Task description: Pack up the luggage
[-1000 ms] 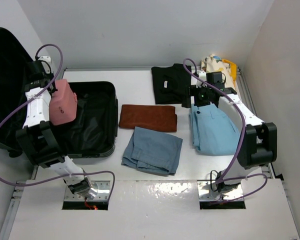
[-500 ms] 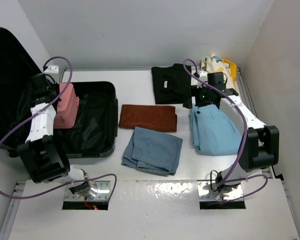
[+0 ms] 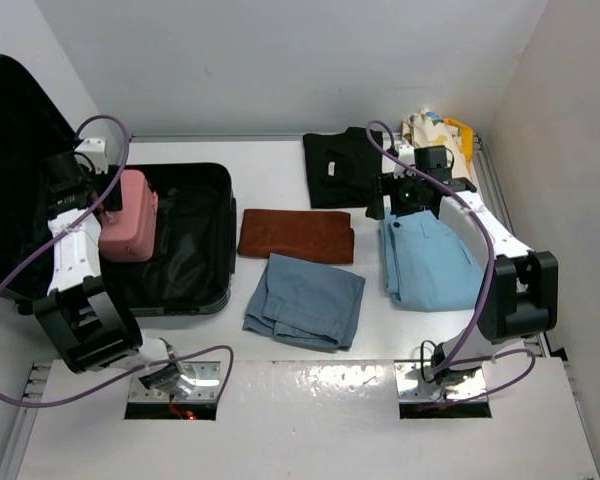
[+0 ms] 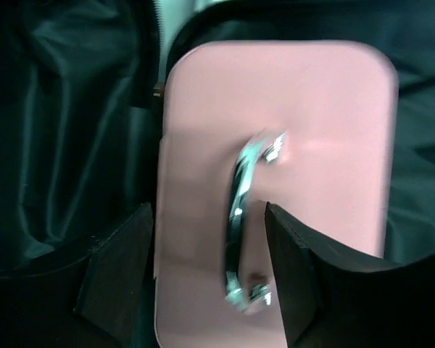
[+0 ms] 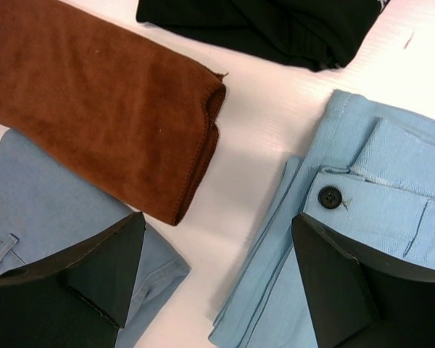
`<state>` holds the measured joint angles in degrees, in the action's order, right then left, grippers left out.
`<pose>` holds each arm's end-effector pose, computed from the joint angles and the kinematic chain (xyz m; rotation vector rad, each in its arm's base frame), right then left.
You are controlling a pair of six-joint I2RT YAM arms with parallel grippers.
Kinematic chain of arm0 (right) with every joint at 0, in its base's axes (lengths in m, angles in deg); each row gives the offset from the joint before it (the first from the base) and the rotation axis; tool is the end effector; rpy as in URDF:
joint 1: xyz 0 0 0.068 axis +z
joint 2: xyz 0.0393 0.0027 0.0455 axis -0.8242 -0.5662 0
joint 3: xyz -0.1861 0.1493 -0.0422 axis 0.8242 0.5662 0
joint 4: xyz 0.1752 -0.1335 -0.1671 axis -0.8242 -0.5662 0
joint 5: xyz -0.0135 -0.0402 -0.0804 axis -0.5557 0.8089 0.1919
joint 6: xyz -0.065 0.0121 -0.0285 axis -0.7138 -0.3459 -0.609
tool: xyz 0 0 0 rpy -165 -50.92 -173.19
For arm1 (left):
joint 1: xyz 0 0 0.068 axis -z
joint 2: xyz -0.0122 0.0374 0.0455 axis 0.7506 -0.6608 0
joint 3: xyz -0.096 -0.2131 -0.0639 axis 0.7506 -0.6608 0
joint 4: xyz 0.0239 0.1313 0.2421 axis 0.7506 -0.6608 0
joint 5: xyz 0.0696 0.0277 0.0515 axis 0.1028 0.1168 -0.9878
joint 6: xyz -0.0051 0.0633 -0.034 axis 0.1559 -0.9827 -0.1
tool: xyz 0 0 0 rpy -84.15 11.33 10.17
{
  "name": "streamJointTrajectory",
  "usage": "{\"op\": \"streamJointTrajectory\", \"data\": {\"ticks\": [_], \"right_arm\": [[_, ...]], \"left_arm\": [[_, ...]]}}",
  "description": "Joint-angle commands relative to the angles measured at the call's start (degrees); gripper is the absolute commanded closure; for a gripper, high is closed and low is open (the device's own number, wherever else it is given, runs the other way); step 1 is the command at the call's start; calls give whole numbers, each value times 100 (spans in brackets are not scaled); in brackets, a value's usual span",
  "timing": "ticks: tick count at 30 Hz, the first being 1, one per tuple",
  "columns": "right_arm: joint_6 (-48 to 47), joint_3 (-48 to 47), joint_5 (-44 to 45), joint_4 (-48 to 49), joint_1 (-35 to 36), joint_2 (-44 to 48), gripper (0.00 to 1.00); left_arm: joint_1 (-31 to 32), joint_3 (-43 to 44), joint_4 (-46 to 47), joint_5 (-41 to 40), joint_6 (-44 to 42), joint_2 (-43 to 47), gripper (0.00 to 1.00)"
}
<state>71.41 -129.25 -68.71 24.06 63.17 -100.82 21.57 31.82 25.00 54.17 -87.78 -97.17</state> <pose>0.3660 0.0668 0.2003 -0.1453 2.4204 0.4791 0.3280 0.1628 0.2707 -0.1622 2.1332 0.3693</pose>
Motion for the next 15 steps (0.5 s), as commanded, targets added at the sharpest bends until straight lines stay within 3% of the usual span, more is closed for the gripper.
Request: {"op": "streamJointTrajectory", "data": {"ticks": [1, 5, 8, 11, 12, 15], "right_arm": [[44, 69, -140, 58, 16, 272, 18], [-17, 139, -157, 49, 16, 324, 17], [18, 209, -184, 40, 7, 360, 17], [18, 262, -210, 40, 17, 404, 18], [1, 271, -201, 40, 16, 412, 20], [-35, 323, -219, 31, 7, 465, 21]], "left_arm": [[-53, 425, -625, 754, 23, 403, 31], [-114, 724, -810, 1062, 76, 658, 30], [-176, 926, -959, 1203, 260, 659, 36], [-237, 1154, -1117, 984, 375, 659, 67], [-237, 1225, -1214, 905, 375, 581, 86], [-237, 1340, -1635, 440, 375, 422, 100]]}}
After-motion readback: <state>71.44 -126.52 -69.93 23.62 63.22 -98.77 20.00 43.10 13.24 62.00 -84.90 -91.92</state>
